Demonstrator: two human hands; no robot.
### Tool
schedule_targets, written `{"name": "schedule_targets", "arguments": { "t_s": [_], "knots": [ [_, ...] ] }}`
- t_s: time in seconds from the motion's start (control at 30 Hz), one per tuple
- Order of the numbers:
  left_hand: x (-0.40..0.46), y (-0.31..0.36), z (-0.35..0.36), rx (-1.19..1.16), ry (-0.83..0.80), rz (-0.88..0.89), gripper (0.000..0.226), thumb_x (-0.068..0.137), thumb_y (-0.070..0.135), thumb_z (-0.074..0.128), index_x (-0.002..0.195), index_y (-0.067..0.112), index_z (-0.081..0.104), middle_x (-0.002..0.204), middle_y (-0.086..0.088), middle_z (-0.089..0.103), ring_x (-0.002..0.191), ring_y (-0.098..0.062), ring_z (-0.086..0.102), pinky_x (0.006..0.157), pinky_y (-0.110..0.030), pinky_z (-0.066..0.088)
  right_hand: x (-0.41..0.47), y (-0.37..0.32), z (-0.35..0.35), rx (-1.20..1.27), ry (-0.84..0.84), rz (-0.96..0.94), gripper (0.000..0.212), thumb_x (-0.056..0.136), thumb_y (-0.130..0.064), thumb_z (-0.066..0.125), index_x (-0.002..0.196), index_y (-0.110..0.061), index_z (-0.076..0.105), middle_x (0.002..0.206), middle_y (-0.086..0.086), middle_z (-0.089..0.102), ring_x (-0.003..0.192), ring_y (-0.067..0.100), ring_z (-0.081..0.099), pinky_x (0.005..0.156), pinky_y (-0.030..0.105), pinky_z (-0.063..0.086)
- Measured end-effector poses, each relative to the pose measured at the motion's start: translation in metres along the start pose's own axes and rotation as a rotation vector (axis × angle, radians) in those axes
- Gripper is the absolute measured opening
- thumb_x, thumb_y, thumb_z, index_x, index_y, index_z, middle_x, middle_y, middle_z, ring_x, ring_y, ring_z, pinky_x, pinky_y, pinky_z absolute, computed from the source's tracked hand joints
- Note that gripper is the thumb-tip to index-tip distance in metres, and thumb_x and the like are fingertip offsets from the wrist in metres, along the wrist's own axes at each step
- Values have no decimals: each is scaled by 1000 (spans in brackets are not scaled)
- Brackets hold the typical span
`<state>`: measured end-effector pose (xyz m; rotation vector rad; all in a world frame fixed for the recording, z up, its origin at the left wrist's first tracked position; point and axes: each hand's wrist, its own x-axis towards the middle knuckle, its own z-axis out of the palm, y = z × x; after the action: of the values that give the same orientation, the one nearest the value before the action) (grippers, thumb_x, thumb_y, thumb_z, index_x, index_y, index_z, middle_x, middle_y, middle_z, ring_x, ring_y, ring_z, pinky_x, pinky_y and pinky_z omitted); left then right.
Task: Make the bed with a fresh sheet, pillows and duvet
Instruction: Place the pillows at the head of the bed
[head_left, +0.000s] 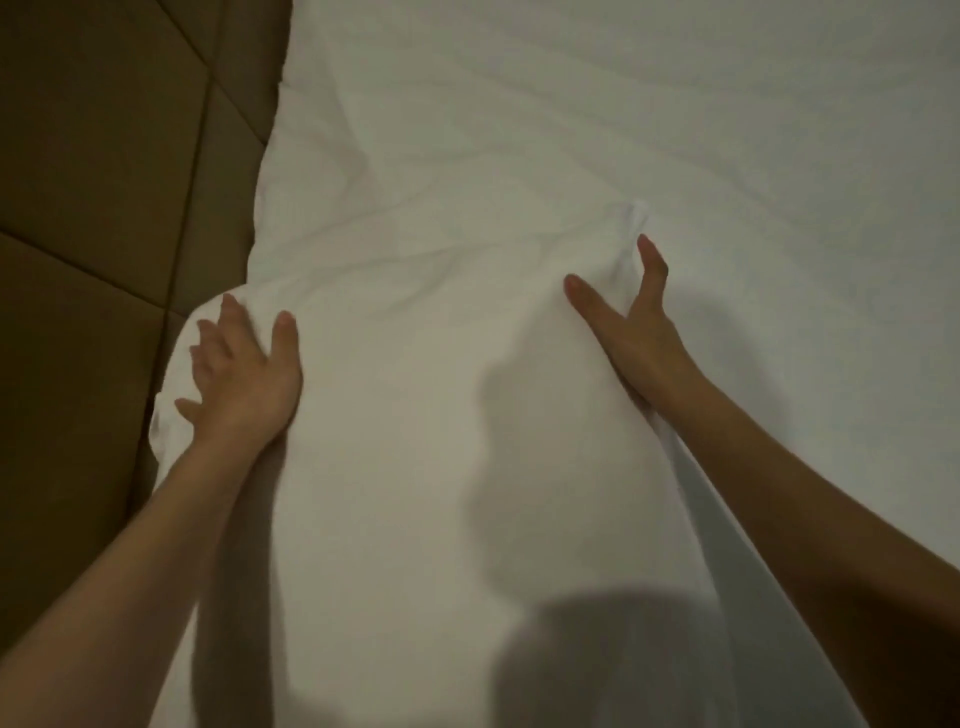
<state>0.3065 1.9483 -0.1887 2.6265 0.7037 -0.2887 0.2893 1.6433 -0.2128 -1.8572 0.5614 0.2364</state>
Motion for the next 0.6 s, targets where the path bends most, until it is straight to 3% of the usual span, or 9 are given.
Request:
{"name": "schedule_targets", "arguments": {
  "t_s": [0.2, 0.23, 0.33, 0.4, 0.47, 0.53, 0.6],
  "knots": [
    [43, -27, -16, -187, -34, -356, 102, 77, 77, 49, 143, 1, 31, 145, -20, 38, 131, -40, 39, 109, -47, 31, -1, 15, 16, 48, -3, 29, 82, 79, -62, 64, 144, -48, 17, 143, -1, 44, 125, 23, 48, 108, 43, 38],
    [41, -25, -19, -243, -2, -339, 95, 78, 71, 55, 139, 0, 37, 141, -19, 44, 126, -39, 44, 104, -44, 37, -3, 18, 16, 87, 8, 19, 80, 81, -59, 65, 145, -46, 18, 143, -3, 44, 125, 21, 48, 108, 41, 38],
    [37, -16, -38, -342, 291, -125, 64, 82, 52, 64, 127, 8, 51, 126, -13, 57, 113, -32, 55, 92, -42, 46, -9, 22, 18, 205, 51, -22, 76, 85, -47, 66, 147, -39, 21, 146, -8, 38, 128, 13, 43, 109, 33, 35],
    [41, -8, -54, -359, 471, 77, 52, 79, 55, 60, 114, 17, 53, 113, -6, 61, 100, -24, 59, 85, -44, 50, -16, 23, 23, 276, 87, -56, 74, 89, -39, 64, 148, -33, 20, 146, -12, 32, 127, 7, 38, 104, 24, 32],
    [77, -22, -62, -259, 597, 151, 45, 75, 66, 55, 106, 33, 49, 100, 9, 58, 86, -14, 58, 77, -45, 54, -24, 25, 29, 298, 142, -77, 73, 90, -35, 62, 148, -30, 19, 139, -16, 31, 123, 3, 35, 102, 21, 30],
    [118, -44, -67, -108, 660, 173, 40, 74, 60, 52, 109, 41, 46, 102, 15, 53, 90, -11, 56, 74, -47, 55, -26, 28, 34, 183, 217, -79, 78, 88, -36, 65, 149, -28, 17, 140, -10, 30, 126, 11, 33, 109, 30, 28],
    [92, -20, -73, 5, 666, 211, 41, 77, 39, 51, 116, 31, 47, 124, 2, 48, 112, -23, 50, 91, -51, 48, -25, 27, 37, -94, 361, -46, 88, 83, -41, 71, 150, -25, 17, 141, 8, 29, 126, 25, 31, 111, 37, 22]
  ]
}}
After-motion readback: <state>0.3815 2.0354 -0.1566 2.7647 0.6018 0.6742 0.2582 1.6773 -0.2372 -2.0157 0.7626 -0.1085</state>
